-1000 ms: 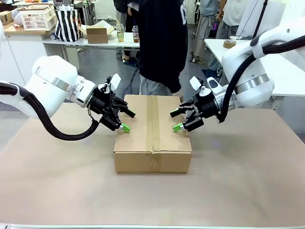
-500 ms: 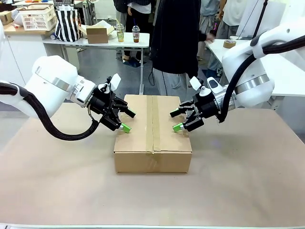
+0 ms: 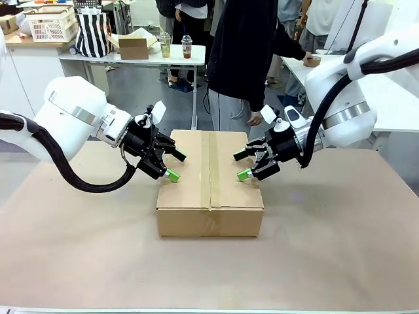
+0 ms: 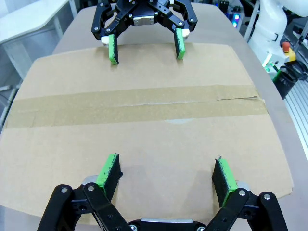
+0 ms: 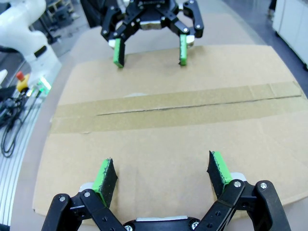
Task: Pack the gift set into the box.
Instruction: Press and hold the closed box until the human finishes sealing it.
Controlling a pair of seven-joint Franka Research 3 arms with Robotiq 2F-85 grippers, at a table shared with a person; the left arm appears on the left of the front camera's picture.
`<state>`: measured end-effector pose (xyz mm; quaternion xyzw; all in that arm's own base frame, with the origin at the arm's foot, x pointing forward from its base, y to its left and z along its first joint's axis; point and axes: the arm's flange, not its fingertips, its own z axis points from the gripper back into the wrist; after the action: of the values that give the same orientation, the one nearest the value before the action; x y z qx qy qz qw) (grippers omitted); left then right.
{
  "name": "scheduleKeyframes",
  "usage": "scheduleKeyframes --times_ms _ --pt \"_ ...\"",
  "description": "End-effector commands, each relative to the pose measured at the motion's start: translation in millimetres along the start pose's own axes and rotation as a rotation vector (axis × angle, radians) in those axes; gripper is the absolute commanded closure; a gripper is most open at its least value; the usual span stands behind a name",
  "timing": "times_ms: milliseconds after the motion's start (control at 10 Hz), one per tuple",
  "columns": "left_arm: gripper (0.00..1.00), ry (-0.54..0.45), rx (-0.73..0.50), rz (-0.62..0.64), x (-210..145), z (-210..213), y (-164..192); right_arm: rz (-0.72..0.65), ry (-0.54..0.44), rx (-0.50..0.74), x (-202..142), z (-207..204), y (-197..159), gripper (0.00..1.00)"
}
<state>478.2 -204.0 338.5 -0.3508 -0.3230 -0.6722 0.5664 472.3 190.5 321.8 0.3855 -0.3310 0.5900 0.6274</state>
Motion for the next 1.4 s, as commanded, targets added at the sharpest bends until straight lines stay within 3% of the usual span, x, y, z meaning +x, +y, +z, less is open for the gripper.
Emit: scheduleKeyframes --times_ms 0,1300 --pt "0.0 -0.008 0.001 0.0 -3.3 -1.4 -0.9 -0.001 0.006 -0.002 -2.3 -1.5 0.5 0.0" --pt "0.0 -0.008 0.001 0.0 -3.3 -1.4 -0.9 -0.001 0.006 -0.002 -2.3 -1.5 0.5 0.0"
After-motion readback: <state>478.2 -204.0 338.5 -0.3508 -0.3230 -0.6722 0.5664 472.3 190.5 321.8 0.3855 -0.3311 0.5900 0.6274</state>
